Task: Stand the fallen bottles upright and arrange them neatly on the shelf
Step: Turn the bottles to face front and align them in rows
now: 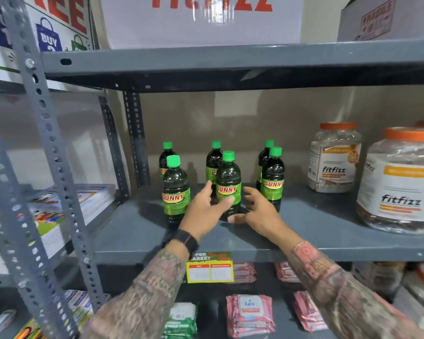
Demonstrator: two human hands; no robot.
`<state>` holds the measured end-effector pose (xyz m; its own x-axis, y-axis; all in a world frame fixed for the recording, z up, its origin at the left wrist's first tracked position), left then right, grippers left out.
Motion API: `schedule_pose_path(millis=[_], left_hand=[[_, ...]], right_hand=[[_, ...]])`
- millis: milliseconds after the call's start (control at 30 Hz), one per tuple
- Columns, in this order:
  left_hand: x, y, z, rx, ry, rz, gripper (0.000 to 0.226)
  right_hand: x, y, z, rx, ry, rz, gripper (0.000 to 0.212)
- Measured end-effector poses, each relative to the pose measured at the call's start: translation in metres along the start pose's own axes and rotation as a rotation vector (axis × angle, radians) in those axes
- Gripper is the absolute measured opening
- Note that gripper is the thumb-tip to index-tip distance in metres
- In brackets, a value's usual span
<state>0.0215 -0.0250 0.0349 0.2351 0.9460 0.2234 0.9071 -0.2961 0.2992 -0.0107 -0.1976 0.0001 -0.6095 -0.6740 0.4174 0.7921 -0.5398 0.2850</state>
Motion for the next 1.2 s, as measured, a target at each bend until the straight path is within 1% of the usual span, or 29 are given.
schedule_pose_path(millis=[67,200,300,400,533,667,833,900,933,1000,1033,1067,1133,1167,1200], left_hand=[[-0.009,0.025,0.003,-0.03,0.005,-0.048,0.069],[-0.017,0.045,0.023,-0.007,-0.096,-0.025,0.041],[-0.021,0.041,0.031,-0.008,-0.109,-0.017,0.037],[-0.021,0.035,0.035,-0.003,-0.124,-0.03,0.038],[-0.019,0.026,0.036,-0.019,-0.123,-0.013,0.04],[-0.016,0.014,0.037,-0.038,-0.107,-0.015,0.047],[-0.016,0.004,0.033,-0.036,-0.107,-0.033,0.045],[-0.014,-0.002,0.033,-0.015,-0.114,-0.022,0.053],[-0.012,-0.006,0.034,0.021,-0.137,-0.023,0.062],[-0.003,-0.017,0.033,0.112,-0.147,-0.104,0.078],[0.003,-0.023,0.034,0.133,-0.106,-0.173,0.079],[0.006,-0.031,0.033,0.124,-0.06,-0.245,0.072],[0.003,-0.049,0.023,0.032,0.004,-0.352,0.045],[-0.004,-0.056,0.016,-0.017,0.017,-0.363,0.034],[-0.014,-0.062,0.008,-0.051,0.022,-0.336,0.027]], right_hand=[[-0.008,0.012,-0.002,0.016,0.067,0.019,0.105],[-0.019,0.022,-0.008,0.059,0.122,0.01,0.082],[-0.02,0.023,-0.012,0.078,0.147,0.013,0.08],[-0.016,0.02,-0.012,0.087,0.13,0.024,0.078],[-0.01,0.009,-0.015,0.117,0.101,0.037,0.079],[-0.006,-0.002,-0.014,0.136,0.095,0.032,0.076],[-0.004,-0.011,-0.008,0.143,0.086,0.055,0.081],[0.001,-0.016,-0.006,0.148,0.07,0.073,0.09],[0.006,-0.019,-0.006,0.14,0.063,0.084,0.095],[0.023,-0.024,-0.012,0.117,0.045,0.1,0.101],[0.033,-0.026,-0.017,0.107,0.034,0.11,0.1],[0.045,-0.028,-0.023,0.094,0.02,0.117,0.097],[0.068,-0.029,-0.035,0.08,-0.027,0.104,0.091],[0.079,-0.028,-0.04,0.076,-0.061,0.082,0.088],[0.088,-0.026,-0.043,0.076,-0.097,0.056,0.086]])
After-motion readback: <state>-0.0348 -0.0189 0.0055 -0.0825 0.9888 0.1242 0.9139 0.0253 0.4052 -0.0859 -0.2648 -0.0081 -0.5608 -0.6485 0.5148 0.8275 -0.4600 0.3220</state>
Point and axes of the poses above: each hand's wrist, its own y-axis towards the middle knuckle, its own x-axis out of the back of the hand, z = x × y, the point moved 3 cm from there along y, towards the middle knuckle, and after that the axes turned 13 degrees about -z, right-handed, at the moved point
